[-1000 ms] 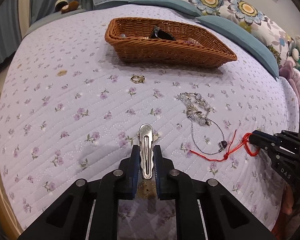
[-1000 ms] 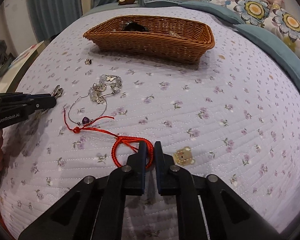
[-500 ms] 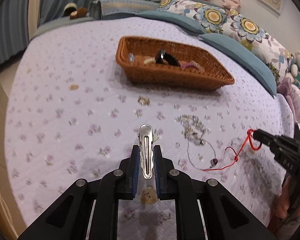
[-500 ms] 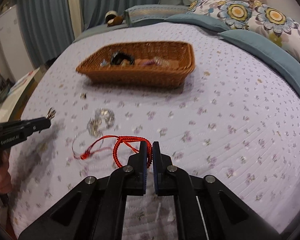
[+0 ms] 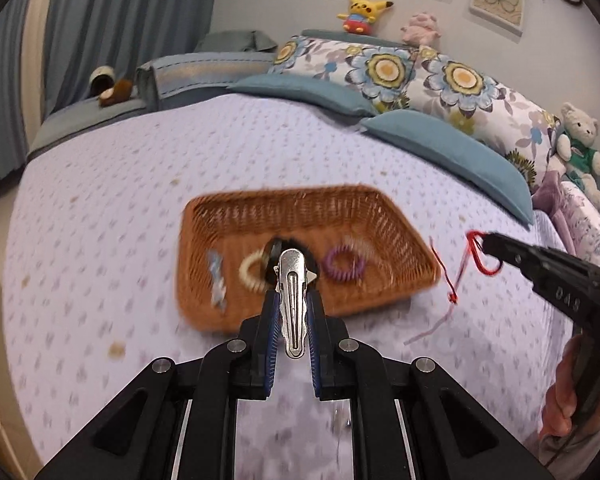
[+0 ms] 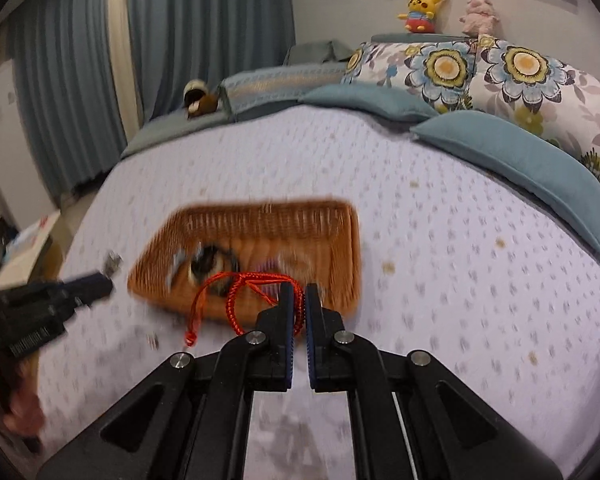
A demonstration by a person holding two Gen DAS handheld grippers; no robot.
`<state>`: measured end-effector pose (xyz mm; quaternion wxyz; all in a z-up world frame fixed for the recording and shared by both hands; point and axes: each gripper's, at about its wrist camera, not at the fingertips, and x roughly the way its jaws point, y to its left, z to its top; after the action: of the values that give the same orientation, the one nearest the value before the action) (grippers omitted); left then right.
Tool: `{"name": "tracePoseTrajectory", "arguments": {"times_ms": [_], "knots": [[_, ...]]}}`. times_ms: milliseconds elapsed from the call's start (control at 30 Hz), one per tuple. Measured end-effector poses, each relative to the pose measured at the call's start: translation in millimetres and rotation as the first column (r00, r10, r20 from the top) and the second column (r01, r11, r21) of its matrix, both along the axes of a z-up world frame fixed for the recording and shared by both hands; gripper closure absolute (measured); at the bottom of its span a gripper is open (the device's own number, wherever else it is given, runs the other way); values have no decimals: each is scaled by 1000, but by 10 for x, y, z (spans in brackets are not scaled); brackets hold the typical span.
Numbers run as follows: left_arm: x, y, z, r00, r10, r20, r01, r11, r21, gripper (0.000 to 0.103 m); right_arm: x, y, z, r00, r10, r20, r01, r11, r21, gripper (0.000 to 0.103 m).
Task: Organize jewelry
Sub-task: 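Carry the silver hair clip and red cord with both tools over the basket, then open both tools to release the hair clip and red cord into the basket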
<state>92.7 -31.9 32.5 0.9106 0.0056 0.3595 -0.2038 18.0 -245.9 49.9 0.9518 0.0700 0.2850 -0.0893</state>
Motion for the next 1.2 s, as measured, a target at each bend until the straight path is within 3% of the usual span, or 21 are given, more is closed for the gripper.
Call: {"name": "tracePoseTrajectory", "arguments": {"times_ms": [167,400,633,800,867,900,967,1200], "knots": [[421,-73,-59,1000,5,-1,-5,1000,-14,90,551,-119,15,1000,-13,-4,14,1000,27,97],[859,-133,-342,999,21,-38,-22,999,-40,90,1136,-188,-362,995,10,-100,-8,1000,26,97],[960,-169,-693,995,18,-99,-22,999,-36,90,1246,-170,-680,984,31,-178,-27,999,24,97],[959,-135,-717,993,17,-119,-24,998,-54,89,1240,-100,-726,980,46,-196,-43,999,19,95],[936,-105,-689,993,6,-118,-15,997,-72,79,1211,-98,-696,980,51,-190,-47,999,28,91],[919,-90,-666,994,8,-113,-16,997,-78,75,1187,-100,-675,982,49,-183,-45,999,27,82],[880,-50,-610,995,17,-100,-25,996,-84,54,1119,-97,-616,986,48,-159,-45,999,19,69],[629,139,-186,999,24,-26,-27,991,-129,54,821,61,-270,993,80,-84,-79,997,14,68]]}}
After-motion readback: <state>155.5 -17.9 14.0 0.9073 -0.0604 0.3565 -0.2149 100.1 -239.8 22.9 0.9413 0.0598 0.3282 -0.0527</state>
